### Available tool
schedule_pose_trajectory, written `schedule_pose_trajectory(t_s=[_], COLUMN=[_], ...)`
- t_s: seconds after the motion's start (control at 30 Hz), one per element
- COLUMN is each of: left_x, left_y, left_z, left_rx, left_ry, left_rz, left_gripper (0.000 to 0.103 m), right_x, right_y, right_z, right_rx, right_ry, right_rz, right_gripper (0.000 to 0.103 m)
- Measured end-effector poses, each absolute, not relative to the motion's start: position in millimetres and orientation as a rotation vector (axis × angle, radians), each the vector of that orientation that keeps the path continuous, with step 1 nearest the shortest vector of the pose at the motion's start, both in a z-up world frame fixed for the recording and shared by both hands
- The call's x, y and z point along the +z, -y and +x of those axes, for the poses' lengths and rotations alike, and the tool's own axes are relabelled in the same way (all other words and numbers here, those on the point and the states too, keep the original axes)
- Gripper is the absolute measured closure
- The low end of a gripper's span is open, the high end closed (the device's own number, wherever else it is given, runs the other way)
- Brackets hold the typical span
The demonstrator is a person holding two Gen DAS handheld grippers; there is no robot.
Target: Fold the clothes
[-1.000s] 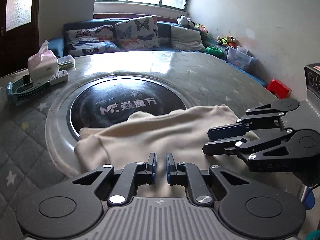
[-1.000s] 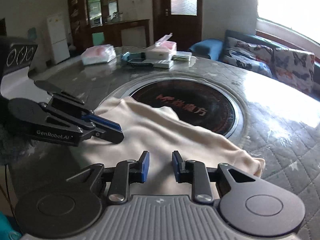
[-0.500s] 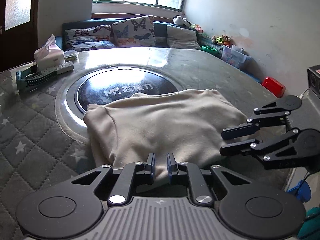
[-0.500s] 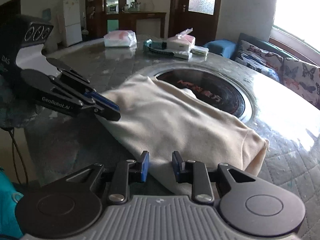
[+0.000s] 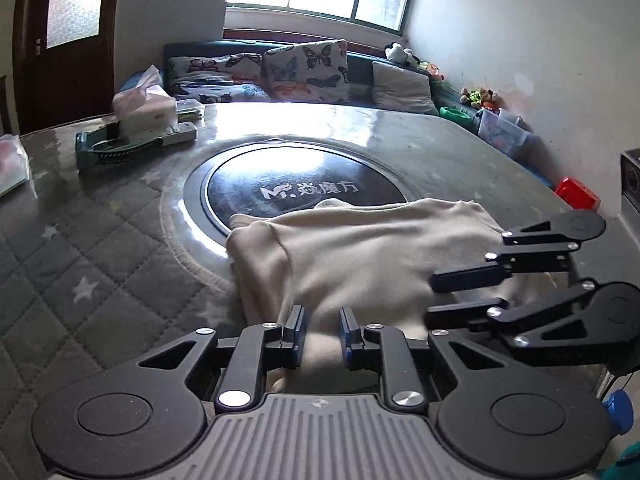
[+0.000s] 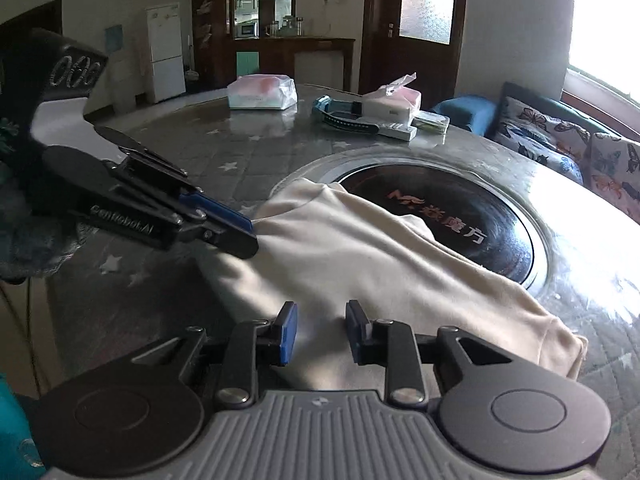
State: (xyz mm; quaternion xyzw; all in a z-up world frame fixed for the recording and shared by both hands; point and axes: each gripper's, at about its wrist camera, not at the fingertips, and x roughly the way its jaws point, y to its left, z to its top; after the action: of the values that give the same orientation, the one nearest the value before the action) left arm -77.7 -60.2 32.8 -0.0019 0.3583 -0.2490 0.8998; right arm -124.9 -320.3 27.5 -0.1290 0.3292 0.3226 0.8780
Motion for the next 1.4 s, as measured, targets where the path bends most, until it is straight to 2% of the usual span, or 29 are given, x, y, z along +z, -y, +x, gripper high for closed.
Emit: schedule_pose_trajectory(t_s=[0.7,0.87,1.13,1.4], left_x=[37.7,44.5,47.7,44.2], left_y=[58.5,59.7,57.0,62.5], left_z=[-83.1,-80.4,-61.6,-35.0], left_rx=[-0.53,-0.528,-0.488,-0.471], left_ry=[-0.73,-0.712,-0.713,-0.719], left_rz=[0.01,0.011,-0.014,-0.025], left_gripper=[0.081,0.08,0.08,0.08], right_x=[32.0,47.0,30.7,36.5], right_y=[401.9,404.4,414.6,406.7], right_z=[-152.0,-134.1,-108.2,-72.8], right_rx=[0.45,0.433,0.387,0.381], right_ry=[-0.768,-0.691,-0.75,-0.698], right_rz=[-0.145,-0.124,-0.093,-0.091], right_gripper=[0.078,0.077,0.077,0.077])
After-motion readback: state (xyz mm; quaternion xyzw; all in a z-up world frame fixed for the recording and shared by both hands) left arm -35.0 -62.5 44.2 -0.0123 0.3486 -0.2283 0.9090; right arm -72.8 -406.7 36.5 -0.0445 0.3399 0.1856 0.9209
